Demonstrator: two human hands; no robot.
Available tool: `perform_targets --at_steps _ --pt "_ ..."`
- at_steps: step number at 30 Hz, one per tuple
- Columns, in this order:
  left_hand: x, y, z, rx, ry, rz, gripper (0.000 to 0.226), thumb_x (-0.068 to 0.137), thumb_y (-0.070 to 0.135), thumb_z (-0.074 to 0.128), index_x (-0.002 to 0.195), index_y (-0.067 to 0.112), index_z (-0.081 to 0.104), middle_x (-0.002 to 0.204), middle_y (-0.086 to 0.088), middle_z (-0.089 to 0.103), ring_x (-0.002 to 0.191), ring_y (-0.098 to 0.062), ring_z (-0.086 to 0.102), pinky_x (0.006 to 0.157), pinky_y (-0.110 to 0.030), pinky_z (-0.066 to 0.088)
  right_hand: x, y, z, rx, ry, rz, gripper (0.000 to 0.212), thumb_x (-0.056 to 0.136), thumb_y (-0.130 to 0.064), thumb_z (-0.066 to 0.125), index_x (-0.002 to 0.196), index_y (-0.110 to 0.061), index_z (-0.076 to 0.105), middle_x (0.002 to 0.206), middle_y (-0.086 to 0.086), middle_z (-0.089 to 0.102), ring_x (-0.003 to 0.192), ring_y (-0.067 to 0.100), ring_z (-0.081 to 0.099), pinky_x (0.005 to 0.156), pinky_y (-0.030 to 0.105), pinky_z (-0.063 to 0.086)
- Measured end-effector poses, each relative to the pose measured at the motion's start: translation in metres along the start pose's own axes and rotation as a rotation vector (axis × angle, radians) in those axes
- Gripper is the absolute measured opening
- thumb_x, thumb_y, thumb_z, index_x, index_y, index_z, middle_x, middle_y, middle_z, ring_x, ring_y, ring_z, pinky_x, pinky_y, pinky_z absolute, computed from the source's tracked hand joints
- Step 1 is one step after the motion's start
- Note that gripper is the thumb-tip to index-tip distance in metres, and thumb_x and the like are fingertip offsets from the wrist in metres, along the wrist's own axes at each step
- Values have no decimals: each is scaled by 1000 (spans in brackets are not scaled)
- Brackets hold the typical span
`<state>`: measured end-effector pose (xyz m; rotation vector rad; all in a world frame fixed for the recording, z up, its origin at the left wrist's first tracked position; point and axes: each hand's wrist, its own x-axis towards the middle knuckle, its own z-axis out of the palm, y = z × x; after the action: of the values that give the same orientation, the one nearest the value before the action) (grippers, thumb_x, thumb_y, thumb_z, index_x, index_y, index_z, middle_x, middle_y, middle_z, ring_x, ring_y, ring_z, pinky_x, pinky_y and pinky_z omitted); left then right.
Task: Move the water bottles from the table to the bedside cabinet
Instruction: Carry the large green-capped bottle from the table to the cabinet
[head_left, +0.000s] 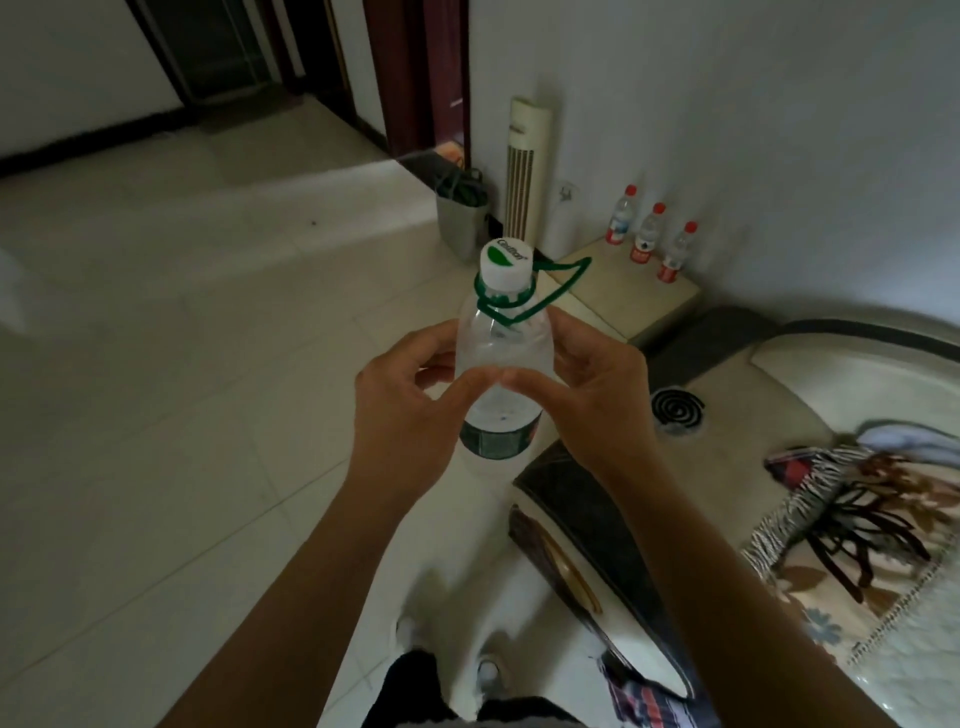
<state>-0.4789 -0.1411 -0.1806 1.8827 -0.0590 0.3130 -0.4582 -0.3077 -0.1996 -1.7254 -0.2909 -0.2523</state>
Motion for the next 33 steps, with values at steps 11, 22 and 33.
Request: perform_targets --at_steps 11,22,33 --pt "155 -56 12 -85 -174 21 39 80 35 77 116 23 70 101 10 74 90 -6 71 82 -29 60 124 50 26 -43 136 64 46 82 -13 81 126 -18 69 115 -15 75 111 5 71 95 26 58" --pt "317 -96 26 -131 -350 72 35 84 32 76 117 27 68 102 13 72 92 -8 69 81 -28 58 250 95 52 -94 362 135 49 80 -19 80 125 -5 69 123 2 75 116 17 71 100 49 57" --pt "449 -126 121 -137 -504 82 40 82 30 77 121 22 69 103 10 73 92 -8 69 81 -29 59 359 166 4 -103 477 201 54 78 -31 77 127 -9 67 123 -3 74 116 12 71 98 43 59"
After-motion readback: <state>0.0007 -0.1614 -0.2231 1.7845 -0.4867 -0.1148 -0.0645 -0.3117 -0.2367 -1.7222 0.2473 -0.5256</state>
